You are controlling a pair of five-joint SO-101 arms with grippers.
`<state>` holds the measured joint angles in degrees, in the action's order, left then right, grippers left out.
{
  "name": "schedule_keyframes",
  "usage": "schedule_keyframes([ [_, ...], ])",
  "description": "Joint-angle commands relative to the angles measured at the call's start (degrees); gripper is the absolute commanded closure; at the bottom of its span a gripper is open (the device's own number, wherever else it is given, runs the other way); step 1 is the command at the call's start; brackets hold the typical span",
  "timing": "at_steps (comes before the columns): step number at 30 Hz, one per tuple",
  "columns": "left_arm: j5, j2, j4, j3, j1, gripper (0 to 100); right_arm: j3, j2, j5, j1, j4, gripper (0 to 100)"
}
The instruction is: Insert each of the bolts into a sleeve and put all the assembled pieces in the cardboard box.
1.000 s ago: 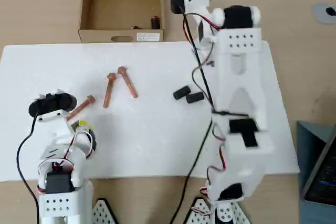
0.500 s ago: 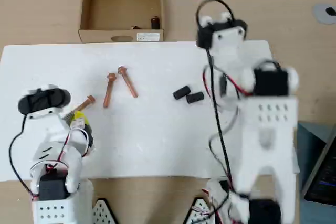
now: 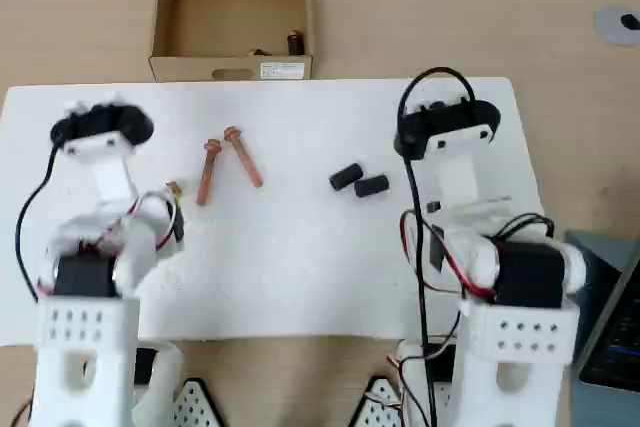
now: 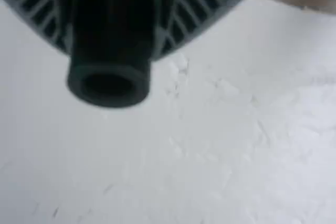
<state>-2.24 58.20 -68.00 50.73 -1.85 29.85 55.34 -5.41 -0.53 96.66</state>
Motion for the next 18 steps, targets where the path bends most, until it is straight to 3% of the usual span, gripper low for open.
schedule_keyframes([
  [1, 0.09, -10.24, 0.18, -8.26, 0.7, 100, 0.31, 1.8, 0.35, 0.84, -1.41, 98.8],
  [13, 5.63, -41.01, -0.62, -32.18, 1.76, 99, 1.45, 1.89, 0.35, 0.84, -1.85, 98.8],
  [18, 11.96, -53.05, -7.82, -42.46, 3.87, 99, 2.42, 2.07, 0.09, 3.03, -2.37, 98.8],
])
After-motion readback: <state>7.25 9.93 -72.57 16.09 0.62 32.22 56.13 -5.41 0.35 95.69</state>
